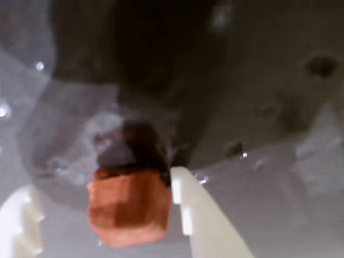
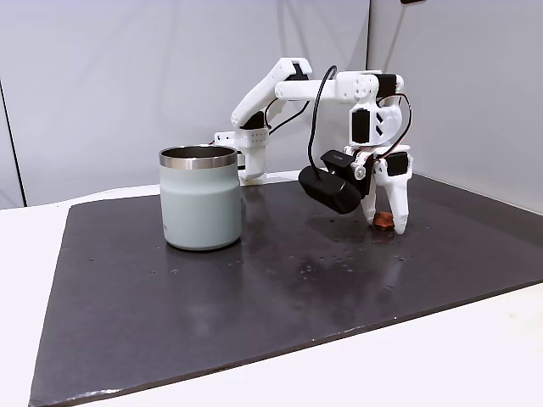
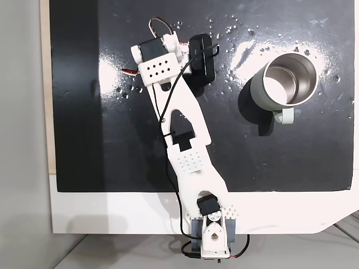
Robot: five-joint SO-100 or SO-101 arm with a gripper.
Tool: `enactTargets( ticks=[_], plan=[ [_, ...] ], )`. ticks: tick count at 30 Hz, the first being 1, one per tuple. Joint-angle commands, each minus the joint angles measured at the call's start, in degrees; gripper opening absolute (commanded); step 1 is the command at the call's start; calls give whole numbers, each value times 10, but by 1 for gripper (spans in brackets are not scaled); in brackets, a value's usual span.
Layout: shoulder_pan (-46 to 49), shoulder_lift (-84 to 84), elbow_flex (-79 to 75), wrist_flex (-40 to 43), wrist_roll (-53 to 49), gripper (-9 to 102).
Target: Grasp a cube and put it in the cup.
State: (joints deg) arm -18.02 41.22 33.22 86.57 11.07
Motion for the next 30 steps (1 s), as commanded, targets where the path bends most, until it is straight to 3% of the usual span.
enactTargets(
  ticks=[1, 6, 16, 30],
  plan=[
    [4, 2, -36, 4, 3, 26],
    [4, -2, -37, 4, 3, 23],
    [6, -2, -38, 5, 0, 5],
    [6, 109, -4, 13, 7, 4]
  ],
)
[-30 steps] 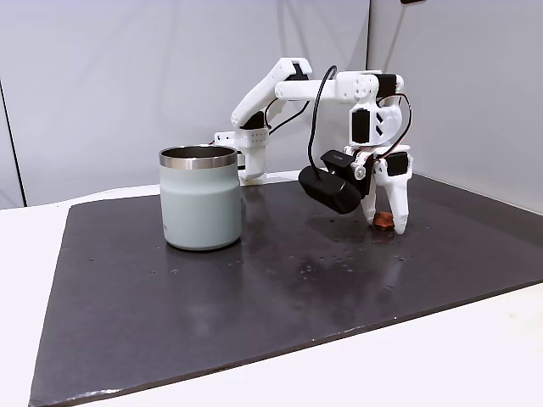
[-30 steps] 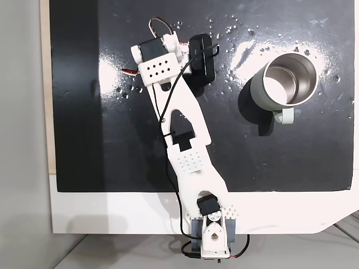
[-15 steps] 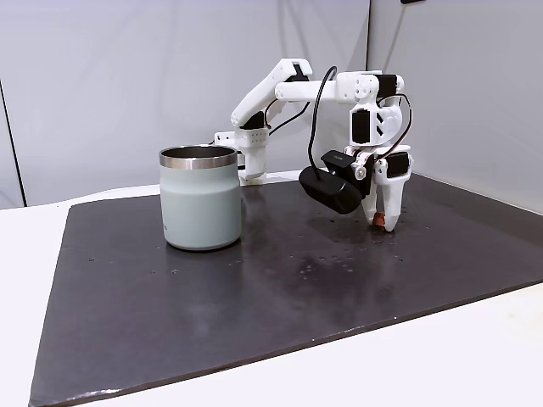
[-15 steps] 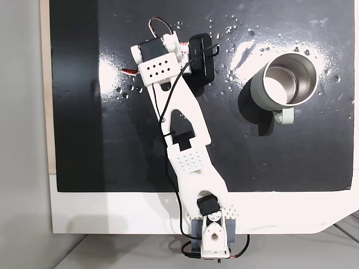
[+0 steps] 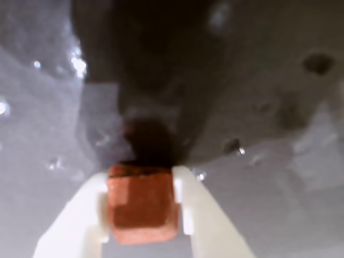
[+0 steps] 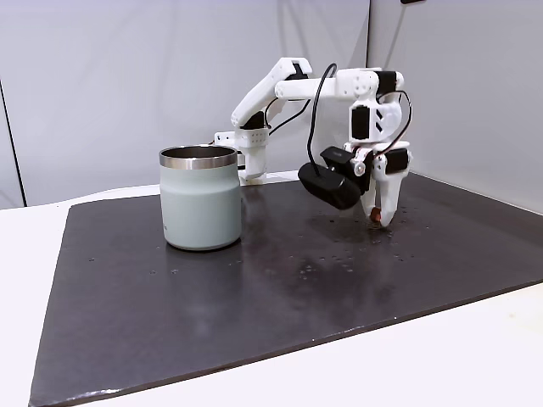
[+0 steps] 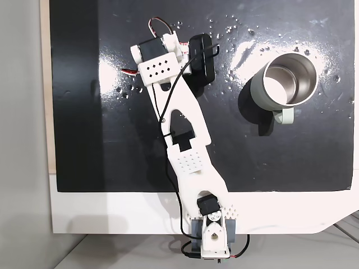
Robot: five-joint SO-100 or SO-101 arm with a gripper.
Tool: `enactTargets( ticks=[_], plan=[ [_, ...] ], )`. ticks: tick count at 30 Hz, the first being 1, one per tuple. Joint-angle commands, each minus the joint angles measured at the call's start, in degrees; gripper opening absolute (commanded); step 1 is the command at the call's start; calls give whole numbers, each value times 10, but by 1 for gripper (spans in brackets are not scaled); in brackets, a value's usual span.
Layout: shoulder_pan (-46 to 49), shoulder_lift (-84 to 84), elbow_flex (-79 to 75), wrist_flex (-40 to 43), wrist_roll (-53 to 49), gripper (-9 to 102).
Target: Grasp a cube and put it in the cup.
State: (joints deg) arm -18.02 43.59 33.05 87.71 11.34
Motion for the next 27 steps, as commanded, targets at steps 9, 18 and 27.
enactTargets(
  ticks=[9, 18, 27],
  plan=[
    [33, 303, 86, -2, 23, 4],
    [67, 403, 137, 0, 19, 4],
    [163, 430, 135, 32, 17, 4]
  ],
)
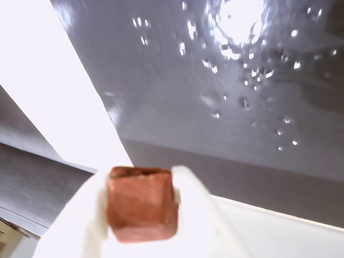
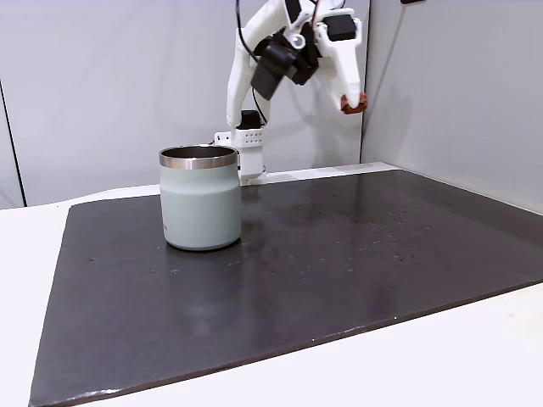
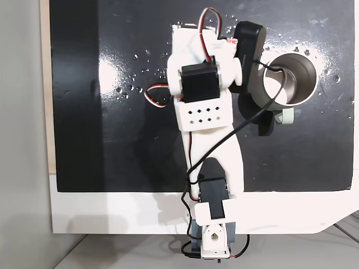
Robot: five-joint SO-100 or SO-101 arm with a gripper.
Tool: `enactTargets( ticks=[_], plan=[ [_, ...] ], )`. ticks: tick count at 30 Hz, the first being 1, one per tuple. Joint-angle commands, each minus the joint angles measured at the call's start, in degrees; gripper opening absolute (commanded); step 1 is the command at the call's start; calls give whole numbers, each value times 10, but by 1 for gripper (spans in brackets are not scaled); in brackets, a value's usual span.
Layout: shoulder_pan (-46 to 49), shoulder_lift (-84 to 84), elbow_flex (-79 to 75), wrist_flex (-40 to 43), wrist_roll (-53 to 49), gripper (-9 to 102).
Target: Grasp a cube and put it in the cup.
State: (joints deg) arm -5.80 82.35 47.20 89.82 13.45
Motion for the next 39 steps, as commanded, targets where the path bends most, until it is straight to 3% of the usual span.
enactTargets(
  ticks=[1, 17, 33, 39],
  plan=[
    [61, 44, -9, 17, -4, 4],
    [300, -7, -84, 116, -55, 2],
    [330, -57, -78, 127, -76, 2],
    [335, -40, -59, 131, -86, 17]
  ],
)
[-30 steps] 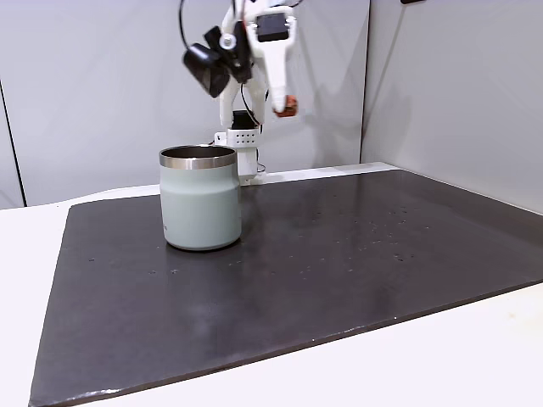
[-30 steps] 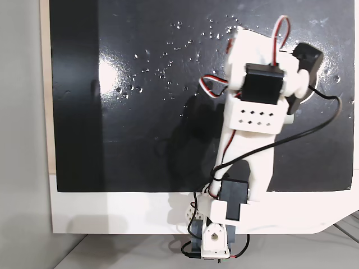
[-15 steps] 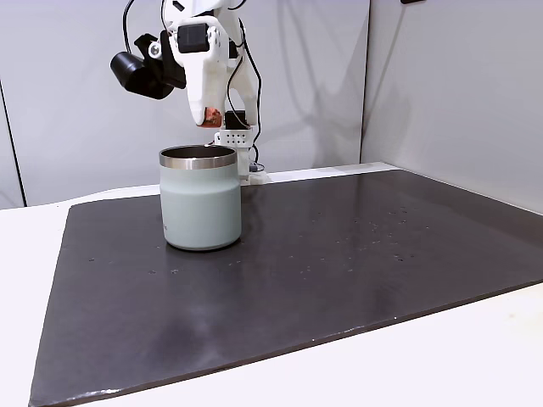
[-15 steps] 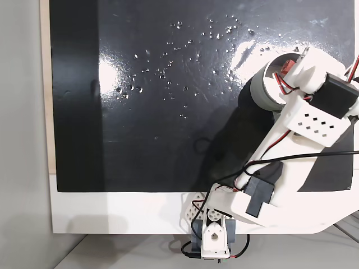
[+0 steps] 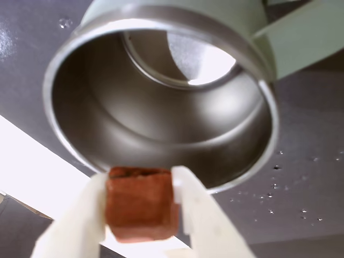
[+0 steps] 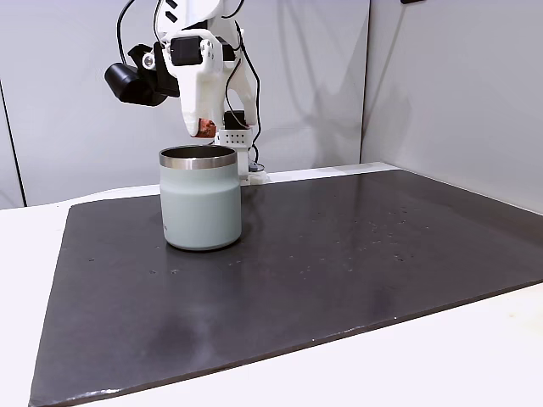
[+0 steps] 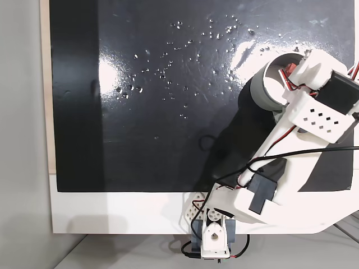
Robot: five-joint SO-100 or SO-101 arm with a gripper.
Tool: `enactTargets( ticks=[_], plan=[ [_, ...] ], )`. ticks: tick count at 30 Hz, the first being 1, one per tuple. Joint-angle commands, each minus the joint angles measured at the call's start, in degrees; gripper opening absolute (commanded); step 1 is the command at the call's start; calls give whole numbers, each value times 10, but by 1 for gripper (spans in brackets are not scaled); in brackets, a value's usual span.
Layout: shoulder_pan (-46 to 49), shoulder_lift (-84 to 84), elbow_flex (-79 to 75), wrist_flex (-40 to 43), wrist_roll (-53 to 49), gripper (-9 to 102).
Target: Grasp a cube and put it in the cup.
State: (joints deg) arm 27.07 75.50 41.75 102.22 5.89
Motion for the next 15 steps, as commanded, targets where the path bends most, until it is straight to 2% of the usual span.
enactTargets(
  ticks=[1, 15],
  plan=[
    [8, 33, -2, 7, -13, 18],
    [5, 97, 60, 8, -13, 18]
  ],
)
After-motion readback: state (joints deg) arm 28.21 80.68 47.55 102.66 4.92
